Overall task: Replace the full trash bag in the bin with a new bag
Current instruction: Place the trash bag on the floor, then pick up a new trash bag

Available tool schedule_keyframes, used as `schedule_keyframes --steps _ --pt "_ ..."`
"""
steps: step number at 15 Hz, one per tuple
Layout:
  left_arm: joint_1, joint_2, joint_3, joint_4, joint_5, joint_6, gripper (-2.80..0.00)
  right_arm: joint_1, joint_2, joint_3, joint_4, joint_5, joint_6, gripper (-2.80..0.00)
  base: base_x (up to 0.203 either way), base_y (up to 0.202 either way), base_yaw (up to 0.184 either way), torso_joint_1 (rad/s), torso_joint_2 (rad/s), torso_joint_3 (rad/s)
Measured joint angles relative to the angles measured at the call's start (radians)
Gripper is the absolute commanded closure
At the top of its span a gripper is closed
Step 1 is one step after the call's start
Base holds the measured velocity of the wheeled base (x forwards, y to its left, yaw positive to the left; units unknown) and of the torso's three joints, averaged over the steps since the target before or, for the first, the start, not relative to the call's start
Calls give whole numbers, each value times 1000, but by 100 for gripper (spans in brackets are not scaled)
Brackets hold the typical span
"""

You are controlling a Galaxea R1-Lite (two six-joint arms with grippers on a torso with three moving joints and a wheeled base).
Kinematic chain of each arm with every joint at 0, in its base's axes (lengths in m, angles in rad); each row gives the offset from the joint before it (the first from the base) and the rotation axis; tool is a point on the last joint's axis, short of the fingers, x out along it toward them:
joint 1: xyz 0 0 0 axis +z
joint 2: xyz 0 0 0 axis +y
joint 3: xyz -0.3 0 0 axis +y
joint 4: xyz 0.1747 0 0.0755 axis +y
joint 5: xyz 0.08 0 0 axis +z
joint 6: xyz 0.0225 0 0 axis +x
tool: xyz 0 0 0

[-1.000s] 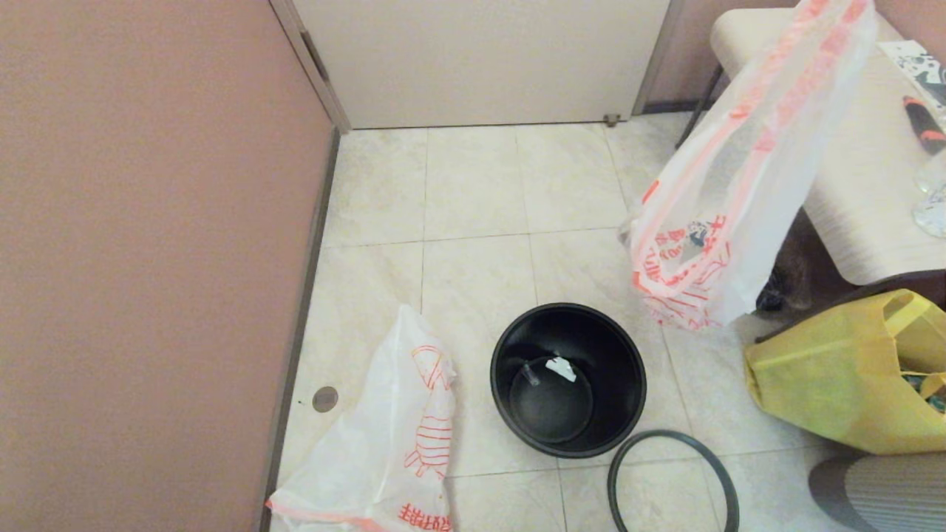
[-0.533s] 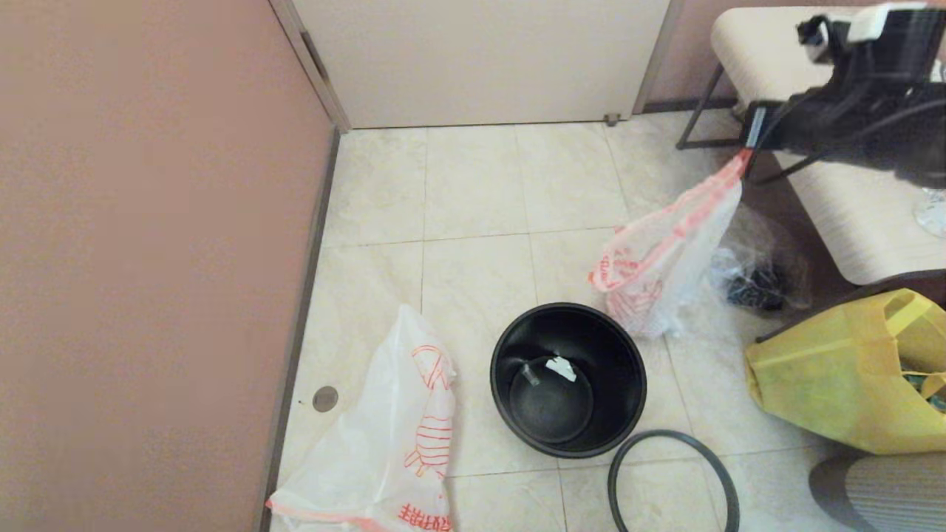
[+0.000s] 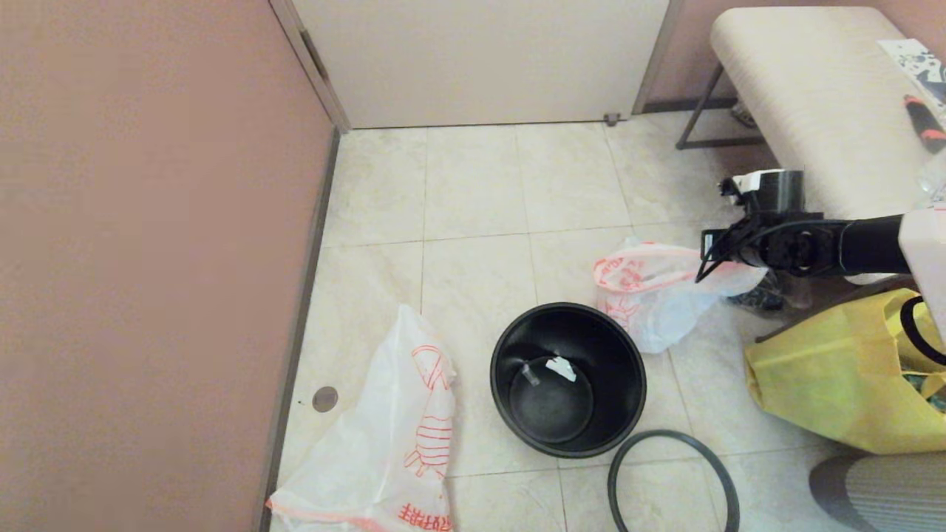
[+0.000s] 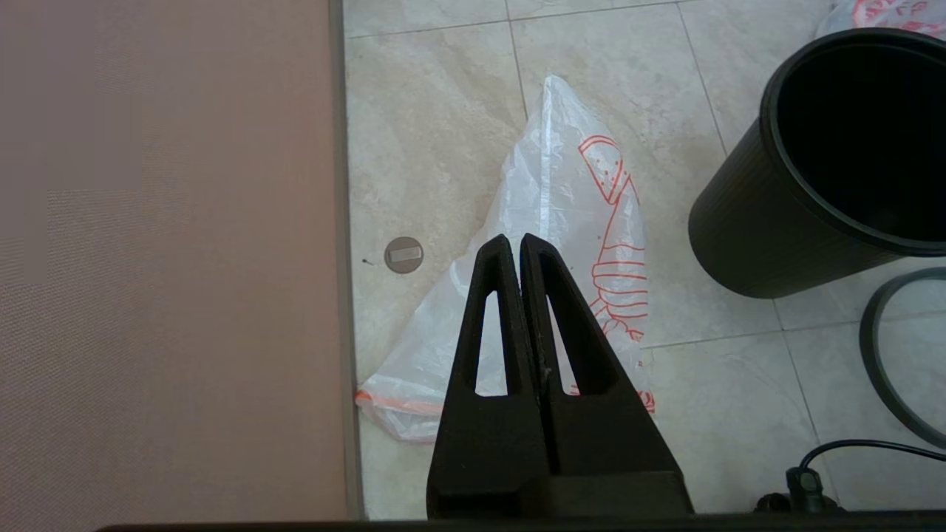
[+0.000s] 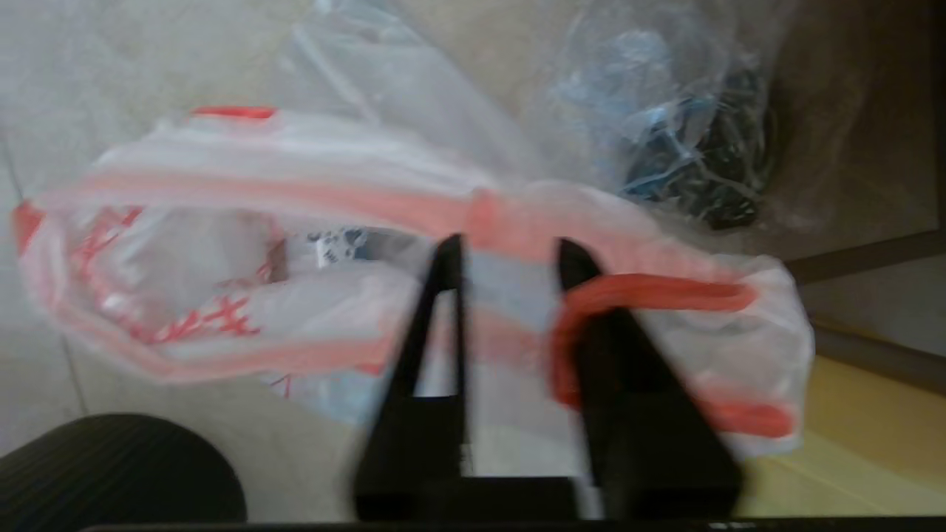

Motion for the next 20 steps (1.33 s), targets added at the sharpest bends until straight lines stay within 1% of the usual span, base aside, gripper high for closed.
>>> schedule_keyframes --steps 3,5,10,12,13,15,16,18,20 --pt "0 0 0 0 0 -1 0 8 -38 3 59 -2 4 -280 0 0 0 0 0 0" --pt "0 0 0 0 0 0 0 16 -90 9 126 -24 2 -280 0 0 0 0 0 0" --pt "0 0 0 0 0 -1 0 16 -232 29 329 -171 -18 -280 0 0 0 0 0 0" --pt "0 0 0 0 -1 0 0 21 -273 29 411 -231 -61 -280 0 0 0 0 0 0" --pt "0 0 0 0 0 -1 0 30 -288 28 447 -255 -77 -280 0 0 0 0 0 0" --pt "0 0 0 0 -1 0 0 55 -323 32 466 -264 -76 -280 0 0 0 0 0 0" --pt "0 0 0 0 0 0 0 71 -348 54 471 -264 -70 0 0 0 0 0 0 0" --pt "0 0 0 0 0 0 0 99 -412 128 475 -275 -63 0 0 0 0 0 0 0" --pt "0 0 0 0 0 0 0 139 -495 210 476 -305 -59 0 0 0 0 0 0 0"
